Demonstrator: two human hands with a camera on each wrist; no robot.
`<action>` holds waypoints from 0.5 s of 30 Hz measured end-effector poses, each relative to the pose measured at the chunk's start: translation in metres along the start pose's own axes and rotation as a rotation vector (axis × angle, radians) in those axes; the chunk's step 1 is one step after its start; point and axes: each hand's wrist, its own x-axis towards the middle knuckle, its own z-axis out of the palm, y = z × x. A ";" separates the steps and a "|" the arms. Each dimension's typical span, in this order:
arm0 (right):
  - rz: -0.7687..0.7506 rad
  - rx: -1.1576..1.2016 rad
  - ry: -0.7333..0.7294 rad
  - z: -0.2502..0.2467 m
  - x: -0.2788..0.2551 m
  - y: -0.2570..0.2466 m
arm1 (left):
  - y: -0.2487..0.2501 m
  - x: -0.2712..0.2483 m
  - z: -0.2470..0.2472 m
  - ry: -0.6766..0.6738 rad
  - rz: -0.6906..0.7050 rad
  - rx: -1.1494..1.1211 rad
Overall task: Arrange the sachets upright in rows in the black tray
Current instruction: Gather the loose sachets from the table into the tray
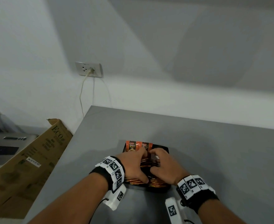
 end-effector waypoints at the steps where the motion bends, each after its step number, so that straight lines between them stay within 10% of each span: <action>1: -0.011 -0.012 0.024 0.001 0.000 0.001 | 0.000 0.002 0.000 -0.003 0.010 0.011; 15: -0.060 -0.191 0.054 -0.013 -0.010 0.004 | -0.016 0.005 0.003 -0.002 0.071 0.059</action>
